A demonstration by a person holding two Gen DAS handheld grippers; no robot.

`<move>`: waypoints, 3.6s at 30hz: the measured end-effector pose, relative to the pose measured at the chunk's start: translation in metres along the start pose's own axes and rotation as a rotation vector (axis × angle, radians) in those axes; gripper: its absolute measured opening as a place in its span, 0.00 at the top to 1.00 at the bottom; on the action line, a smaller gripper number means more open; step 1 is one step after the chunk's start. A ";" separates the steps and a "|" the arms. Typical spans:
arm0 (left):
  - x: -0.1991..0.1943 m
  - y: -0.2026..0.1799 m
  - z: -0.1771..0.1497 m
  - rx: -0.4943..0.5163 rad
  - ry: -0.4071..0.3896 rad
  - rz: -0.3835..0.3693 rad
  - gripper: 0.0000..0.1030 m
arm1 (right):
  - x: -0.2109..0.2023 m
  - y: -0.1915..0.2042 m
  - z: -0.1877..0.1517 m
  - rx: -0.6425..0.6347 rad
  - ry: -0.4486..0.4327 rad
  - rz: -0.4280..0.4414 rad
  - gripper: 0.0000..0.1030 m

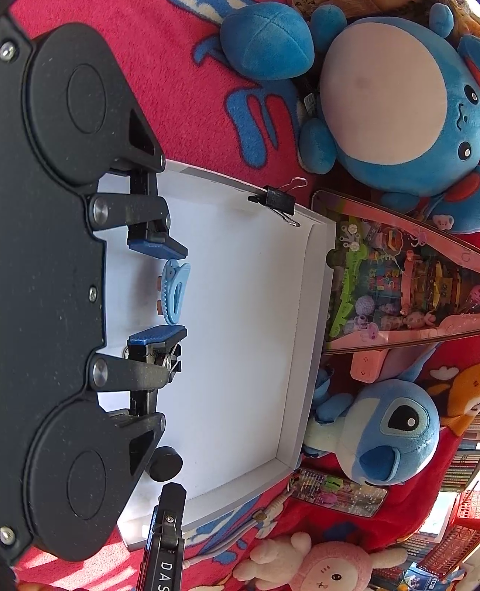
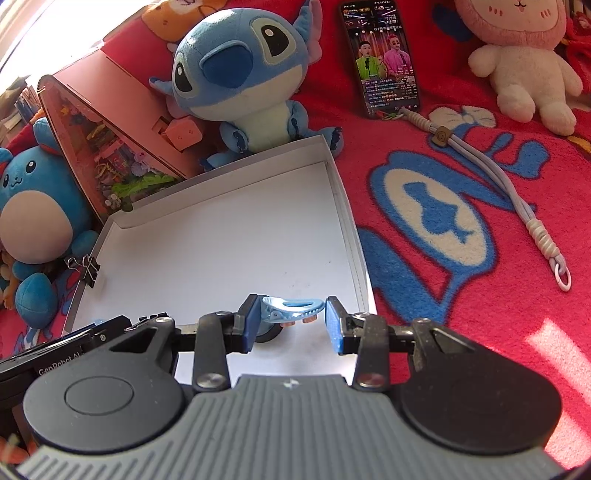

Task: Organize rigid objects
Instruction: 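Lower the blue hair clip inside the box with the left tool, then open both tools to release the blue hair clips inside the box, then withdraw both tools from the box toward the scattered objects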

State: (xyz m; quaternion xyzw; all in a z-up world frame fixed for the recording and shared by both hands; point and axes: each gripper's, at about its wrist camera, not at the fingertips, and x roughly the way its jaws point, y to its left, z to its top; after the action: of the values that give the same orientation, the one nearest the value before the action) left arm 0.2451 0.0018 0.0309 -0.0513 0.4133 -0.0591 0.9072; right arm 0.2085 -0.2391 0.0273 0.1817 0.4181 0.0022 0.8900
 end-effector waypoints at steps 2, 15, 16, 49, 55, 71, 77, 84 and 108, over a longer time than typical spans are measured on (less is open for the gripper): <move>0.001 0.000 0.000 -0.003 0.001 -0.002 0.64 | 0.001 0.000 0.000 0.002 -0.001 0.001 0.58; 0.003 0.000 0.000 0.001 -0.003 -0.005 0.64 | 0.006 -0.002 0.000 0.015 -0.003 0.006 0.58; 0.003 0.000 0.000 0.003 -0.005 -0.004 0.64 | 0.006 -0.002 -0.001 0.014 -0.004 0.006 0.58; -0.059 -0.002 -0.028 0.094 -0.131 0.012 0.27 | -0.036 -0.002 -0.024 -0.094 -0.079 0.078 0.25; -0.077 -0.005 -0.046 0.105 -0.140 -0.013 0.25 | -0.058 0.002 -0.042 -0.172 -0.121 0.112 0.20; -0.108 -0.017 -0.094 0.140 -0.142 -0.065 0.23 | -0.092 0.006 -0.097 -0.324 -0.205 0.130 0.13; -0.115 -0.018 -0.108 0.153 -0.141 -0.073 0.22 | -0.102 0.004 -0.116 -0.368 -0.226 0.129 0.12; -0.129 -0.014 -0.127 0.115 -0.149 -0.094 0.21 | -0.113 -0.001 -0.136 -0.401 -0.250 0.127 0.10; -0.164 -0.018 -0.193 0.261 -0.141 -0.101 0.19 | -0.143 -0.004 -0.202 -0.603 -0.214 0.155 0.01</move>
State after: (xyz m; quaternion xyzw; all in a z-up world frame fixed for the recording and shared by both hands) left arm -0.0093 0.0002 0.0296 0.0422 0.3342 -0.1541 0.9289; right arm -0.0355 -0.2004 0.0140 -0.0594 0.2877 0.1742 0.9399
